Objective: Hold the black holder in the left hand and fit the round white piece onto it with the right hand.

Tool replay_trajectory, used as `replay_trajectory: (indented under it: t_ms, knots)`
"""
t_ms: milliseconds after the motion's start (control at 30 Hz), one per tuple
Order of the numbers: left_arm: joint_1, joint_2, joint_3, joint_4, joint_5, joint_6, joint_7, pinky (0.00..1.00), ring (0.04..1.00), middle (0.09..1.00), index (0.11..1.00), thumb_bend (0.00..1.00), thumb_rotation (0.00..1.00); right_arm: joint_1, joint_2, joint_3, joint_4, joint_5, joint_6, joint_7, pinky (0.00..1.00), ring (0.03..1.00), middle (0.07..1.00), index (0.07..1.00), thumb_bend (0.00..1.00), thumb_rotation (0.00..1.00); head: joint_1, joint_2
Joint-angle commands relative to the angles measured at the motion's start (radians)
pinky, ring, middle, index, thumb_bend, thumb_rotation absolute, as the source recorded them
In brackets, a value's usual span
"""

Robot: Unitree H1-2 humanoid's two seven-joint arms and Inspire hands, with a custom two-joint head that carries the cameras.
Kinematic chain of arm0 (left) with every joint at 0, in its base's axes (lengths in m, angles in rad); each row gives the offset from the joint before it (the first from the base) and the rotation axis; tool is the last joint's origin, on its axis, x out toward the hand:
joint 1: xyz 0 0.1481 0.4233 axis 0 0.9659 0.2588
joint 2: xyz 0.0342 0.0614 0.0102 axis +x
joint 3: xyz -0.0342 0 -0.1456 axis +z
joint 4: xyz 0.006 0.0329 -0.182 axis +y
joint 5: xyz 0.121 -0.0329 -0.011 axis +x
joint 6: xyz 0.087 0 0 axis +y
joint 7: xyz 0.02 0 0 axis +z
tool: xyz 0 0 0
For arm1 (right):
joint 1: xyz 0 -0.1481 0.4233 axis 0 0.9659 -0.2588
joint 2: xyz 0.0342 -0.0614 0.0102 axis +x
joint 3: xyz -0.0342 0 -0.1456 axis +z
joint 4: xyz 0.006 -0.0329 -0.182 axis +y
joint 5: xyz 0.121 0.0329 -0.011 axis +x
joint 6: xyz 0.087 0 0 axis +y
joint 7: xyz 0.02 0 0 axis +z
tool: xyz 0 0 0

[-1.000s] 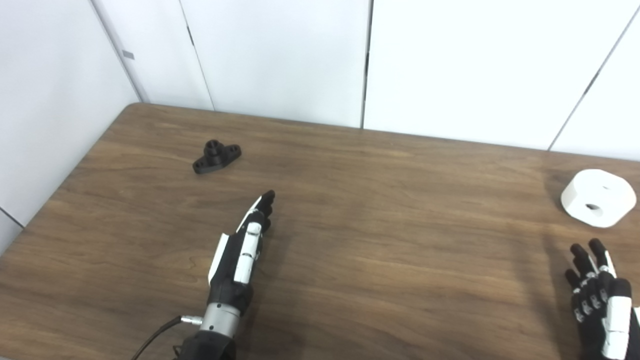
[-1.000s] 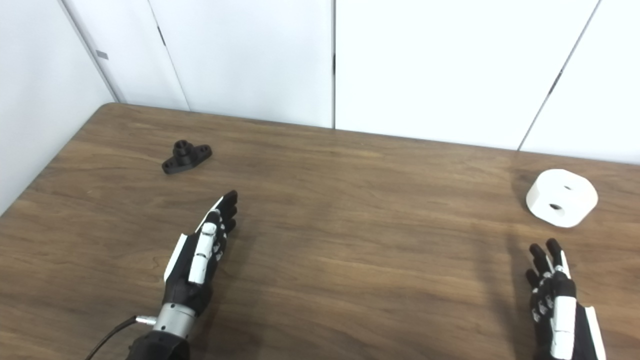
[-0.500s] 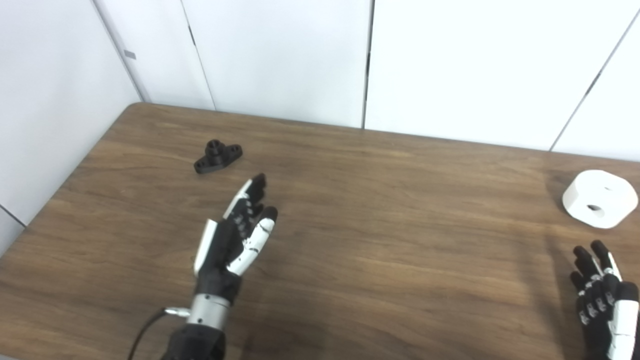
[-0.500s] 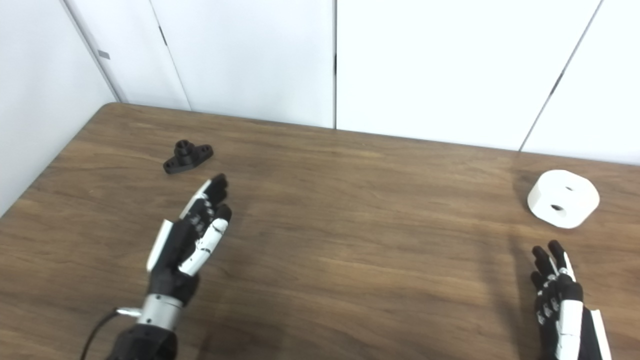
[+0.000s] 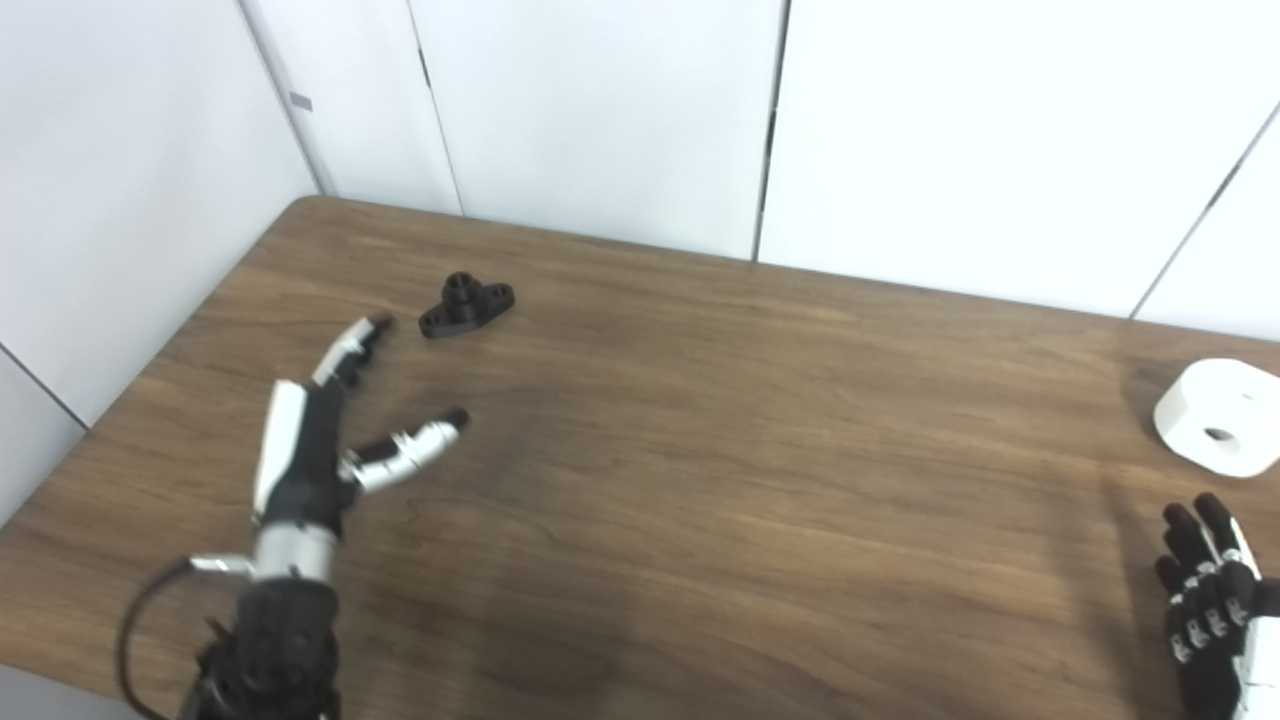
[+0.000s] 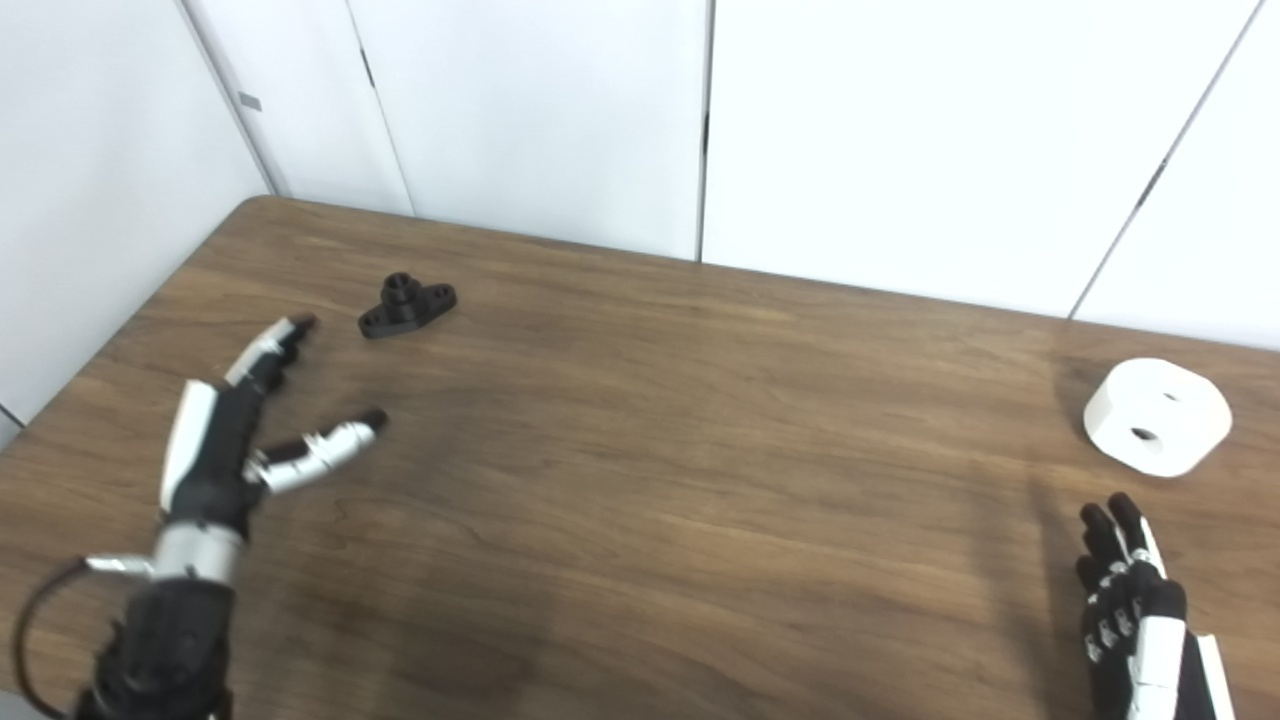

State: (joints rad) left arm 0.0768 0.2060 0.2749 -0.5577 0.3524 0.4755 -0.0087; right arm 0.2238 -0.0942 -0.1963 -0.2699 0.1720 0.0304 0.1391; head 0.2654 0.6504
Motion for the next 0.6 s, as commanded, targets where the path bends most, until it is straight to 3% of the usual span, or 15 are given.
replay_trajectory:
  t_ms: [0, 233, 467, 567]
  knots:
    - [-0.065, 0.033, 0.034, 0.005, 0.062, -0.006, -0.061, 0.94, 0.935, 0.926, 0.897, 0.77, 0.09, 0.164, -0.005, 0.008, -0.046, 0.020, -0.052, 0.020, 1.00, 0.978, 0.945, 0.973, 0.64, 1.00, 0.001, 0.001]
    - [-0.180, 0.083, 0.118, 0.128, 0.176, -0.006, -0.202, 0.84, 0.921, 0.934, 0.893, 0.77, 0.13, 0.163, -0.002, 0.007, -0.046, 0.004, -0.058, 0.024, 1.00, 0.987, 0.952, 0.983, 0.60, 1.00, 0.002, 0.002]
    - [-0.248, 0.176, 0.076, 0.277, 0.233, -0.006, -0.216, 0.79, 0.899, 0.912, 0.879, 0.81, 0.14, 0.167, 0.002, 0.006, -0.051, 0.006, -0.051, 0.024, 1.00, 0.993, 0.959, 0.984, 0.61, 1.00, -0.003, 0.004]
    - [-0.277, 0.232, 0.023, 0.350, 0.280, -0.006, -0.230, 0.80, 0.915, 0.921, 0.876, 0.81, 0.21, 0.169, 0.005, 0.005, -0.053, 0.007, -0.056, 0.023, 1.00, 0.989, 0.960, 0.982, 0.60, 1.00, -0.003, 0.006]
